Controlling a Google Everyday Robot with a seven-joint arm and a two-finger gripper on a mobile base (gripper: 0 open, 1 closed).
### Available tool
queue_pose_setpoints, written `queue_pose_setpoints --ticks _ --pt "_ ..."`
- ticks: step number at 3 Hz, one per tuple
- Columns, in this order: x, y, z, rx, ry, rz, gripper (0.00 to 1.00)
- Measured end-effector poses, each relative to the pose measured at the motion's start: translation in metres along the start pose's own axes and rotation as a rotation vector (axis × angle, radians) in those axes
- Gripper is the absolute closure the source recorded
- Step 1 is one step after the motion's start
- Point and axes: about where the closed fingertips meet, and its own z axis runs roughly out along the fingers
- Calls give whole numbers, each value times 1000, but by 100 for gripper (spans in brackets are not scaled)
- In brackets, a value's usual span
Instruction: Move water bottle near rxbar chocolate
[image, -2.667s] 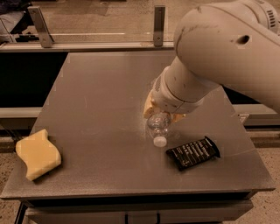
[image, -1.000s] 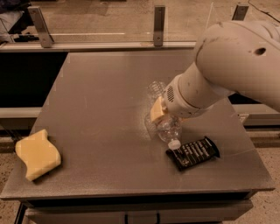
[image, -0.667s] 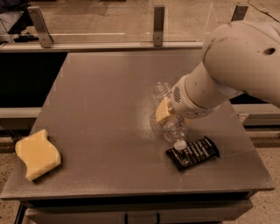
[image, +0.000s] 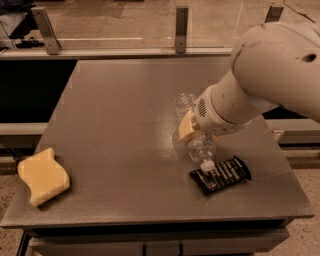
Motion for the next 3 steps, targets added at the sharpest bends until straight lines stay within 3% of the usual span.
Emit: queue_pose_setpoints --ticks 1,2,3 --pt "0 -1 -2 -2 3 -2 12" --pt "0 -2 -3 -3 6 -4 0" --pt "0 -2 -3 -3 6 -4 0"
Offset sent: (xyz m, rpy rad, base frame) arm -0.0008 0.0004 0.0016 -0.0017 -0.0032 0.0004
